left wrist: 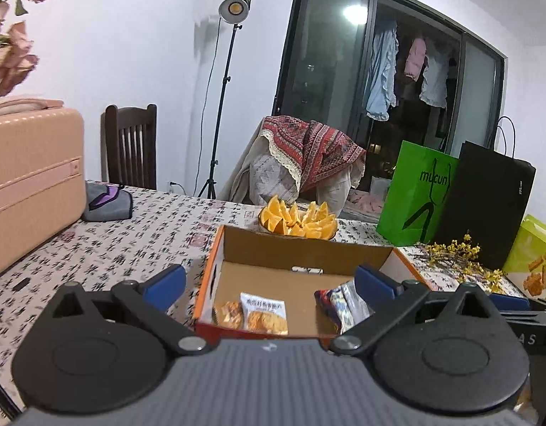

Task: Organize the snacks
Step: 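Move both grippers back from the box toward the snack pile, then grasp the pink snack pack with the right gripper while the left grasps a cracker packet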

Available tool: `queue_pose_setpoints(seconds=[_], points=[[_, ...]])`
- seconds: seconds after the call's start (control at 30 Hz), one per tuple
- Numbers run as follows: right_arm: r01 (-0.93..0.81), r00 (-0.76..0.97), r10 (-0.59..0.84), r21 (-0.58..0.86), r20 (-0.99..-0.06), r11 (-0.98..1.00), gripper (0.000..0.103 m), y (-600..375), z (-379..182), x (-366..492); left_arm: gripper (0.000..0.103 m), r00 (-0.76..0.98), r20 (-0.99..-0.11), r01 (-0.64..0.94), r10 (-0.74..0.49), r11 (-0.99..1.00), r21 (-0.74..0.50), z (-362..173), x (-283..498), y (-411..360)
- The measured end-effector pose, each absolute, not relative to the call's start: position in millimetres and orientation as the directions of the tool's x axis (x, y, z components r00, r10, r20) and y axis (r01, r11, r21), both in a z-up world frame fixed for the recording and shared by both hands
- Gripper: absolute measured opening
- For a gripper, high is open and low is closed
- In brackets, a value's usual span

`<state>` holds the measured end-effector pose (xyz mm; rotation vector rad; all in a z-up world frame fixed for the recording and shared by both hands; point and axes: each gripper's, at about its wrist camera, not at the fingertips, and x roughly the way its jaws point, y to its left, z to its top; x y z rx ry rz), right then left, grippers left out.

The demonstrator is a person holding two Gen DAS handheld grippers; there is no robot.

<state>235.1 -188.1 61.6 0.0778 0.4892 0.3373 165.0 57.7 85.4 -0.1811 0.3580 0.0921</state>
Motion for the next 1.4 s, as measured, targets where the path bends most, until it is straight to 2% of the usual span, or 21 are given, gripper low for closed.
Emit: queue_pose_setpoints(seconds=[0.27,0.6,1.13,1.27,1.4], points=[[-0.311,0.807,0.344,0.15,-0.48,0.939,0.103,-196.4,49.2,196.0,0.103,0.918,-0.392,-0.123,0.054,0.981,-0.153,72.7,135.2,58.3],[-0.329,0.738,0.36,0.162,-0.571,0.93,0.103,-203.9,14.5,160.0,0.103,0.89,-0.454,-0.118,0.041,0.983,-0.141,46.9,108.5,54.9],[-0.374,0.607,0.36,0.146,-0.709,0.916,0.103,-189.0,-33.3,154.3,0.103,0.835,-0.55,-0.107,-0.006,0.979,-0.173,7.3,83.4,66.3],[-0.369,0.646,0.29,0.044,-0.706,0.928,0.103,-175.5,-39.4,155.0,0.103,0.829,-0.559,-0.109,-0.013,0.977,-0.184,0.8,78.1,71.7],[-0.369,0.674,0.297,0.041,-0.677,0.928,0.103,-175.5,-43.0,150.2,0.103,0.823,-0.568,-0.11,-0.023,0.974,-0.199,-4.8,73.2,76.7]])
